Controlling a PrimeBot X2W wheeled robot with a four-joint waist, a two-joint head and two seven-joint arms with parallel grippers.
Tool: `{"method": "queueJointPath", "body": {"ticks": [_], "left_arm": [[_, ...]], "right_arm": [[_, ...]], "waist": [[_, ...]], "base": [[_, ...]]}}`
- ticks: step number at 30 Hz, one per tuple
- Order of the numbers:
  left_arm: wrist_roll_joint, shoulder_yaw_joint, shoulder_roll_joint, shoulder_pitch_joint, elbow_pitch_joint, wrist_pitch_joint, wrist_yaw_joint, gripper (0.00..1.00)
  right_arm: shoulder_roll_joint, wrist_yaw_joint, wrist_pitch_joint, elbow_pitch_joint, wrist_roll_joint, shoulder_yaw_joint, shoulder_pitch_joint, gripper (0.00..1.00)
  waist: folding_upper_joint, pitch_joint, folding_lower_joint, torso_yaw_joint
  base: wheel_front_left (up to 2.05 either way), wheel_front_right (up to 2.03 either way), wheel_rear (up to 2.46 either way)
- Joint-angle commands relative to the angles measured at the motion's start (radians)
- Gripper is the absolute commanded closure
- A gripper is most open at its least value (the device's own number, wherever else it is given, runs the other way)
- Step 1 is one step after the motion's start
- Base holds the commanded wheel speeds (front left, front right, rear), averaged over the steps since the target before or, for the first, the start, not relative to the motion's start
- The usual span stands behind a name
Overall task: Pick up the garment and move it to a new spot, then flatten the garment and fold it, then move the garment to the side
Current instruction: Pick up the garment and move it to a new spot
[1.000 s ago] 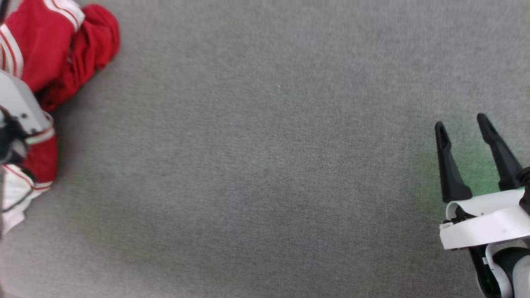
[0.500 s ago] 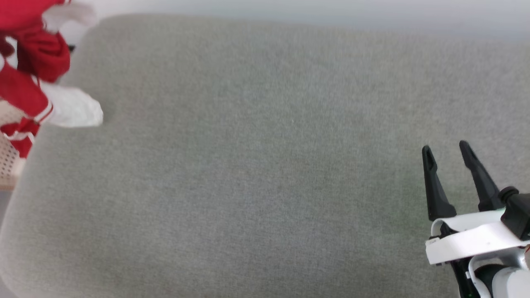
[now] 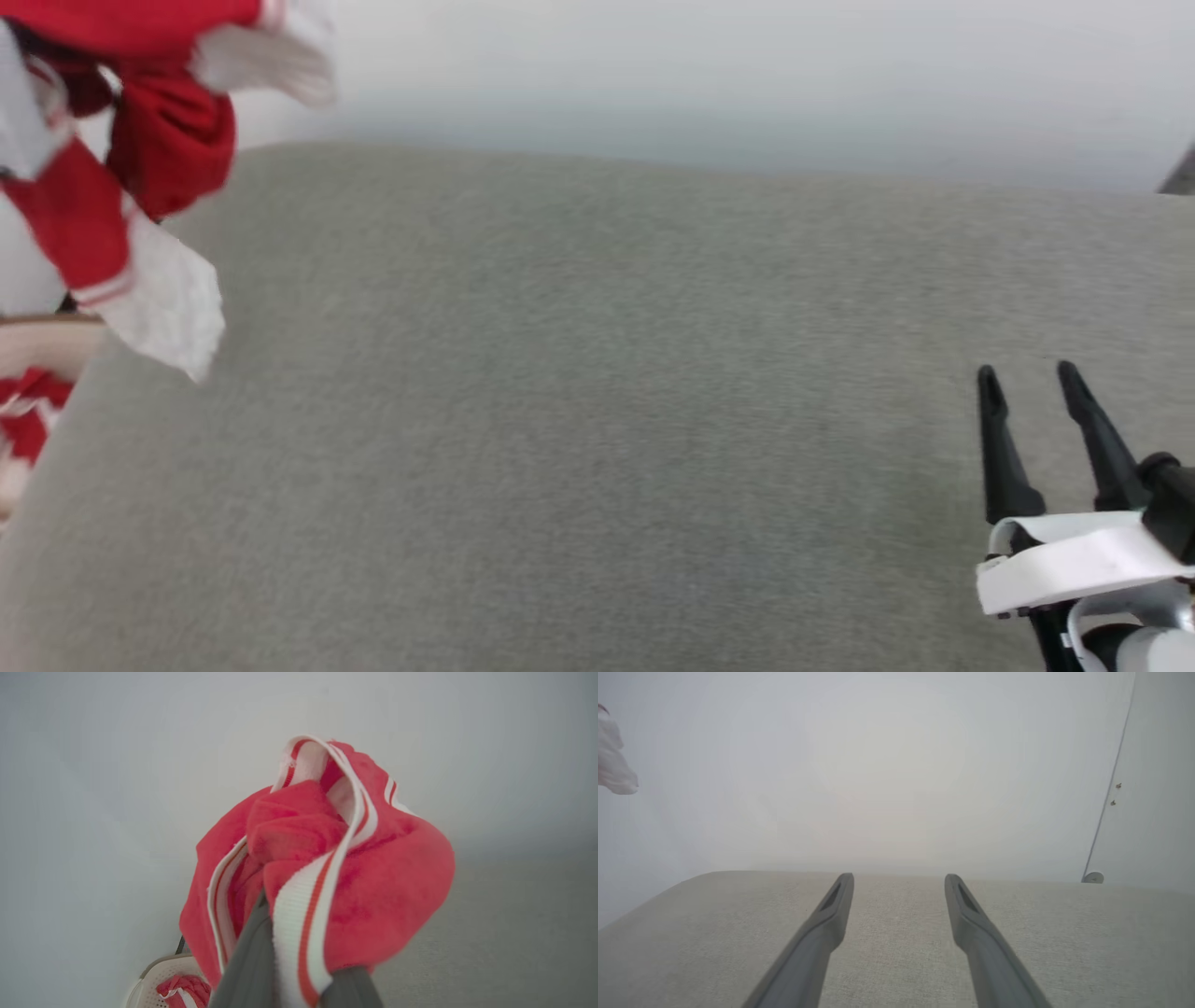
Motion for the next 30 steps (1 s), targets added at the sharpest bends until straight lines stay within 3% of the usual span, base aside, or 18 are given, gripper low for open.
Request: {"method": "queueJointPath", "body": {"ticks": [1,7,15,22,30], "left_arm": [[-0.015,0.006,0.005,0.029,-0.05,0.02,0.026,1.0],[-0.038,0.005,0.005,0.128,-0.277,0.101,0.142,1.0],[-0.021,-0.05,-0.043,0.194,-0.525,0.194,0.278,1.0],[0.003,-0.13,-0.095,0.227,-0.626,0.246,0.325,1.0],[0.021,-0.217,-0.15,0.309,-0.591,0.228,0.328,1.0]], "right_arm": [[0.001,0.0,-0.007,0.008,-0.006,-0.017,0.007,0.0],[-0.008,0.0,-0.018,0.029,-0.034,-0.085,0.013,0.0],[-0.009,0.0,-0.034,0.058,-0.051,-0.151,0.0,0.0],[-0.003,0.0,-0.062,0.11,-0.038,-0.165,-0.023,0.0],[0.003,0.0,-0.113,0.183,-0.021,-0.161,-0.042,0.0]], "waist": [[0.0,-0.04,0.0,-0.06],[0.0,-0.048,0.0,-0.133],[0.0,-0.029,0.0,-0.234],[0.0,0.013,0.0,-0.312],[0.0,0.062,0.0,-0.364]], "base": [[0.0,0.0,0.0],[0.0,0.0,0.0],[0.0,0.0,0.0],[0.0,0.0,0.0],[0.0,0.0,0.0]]}}
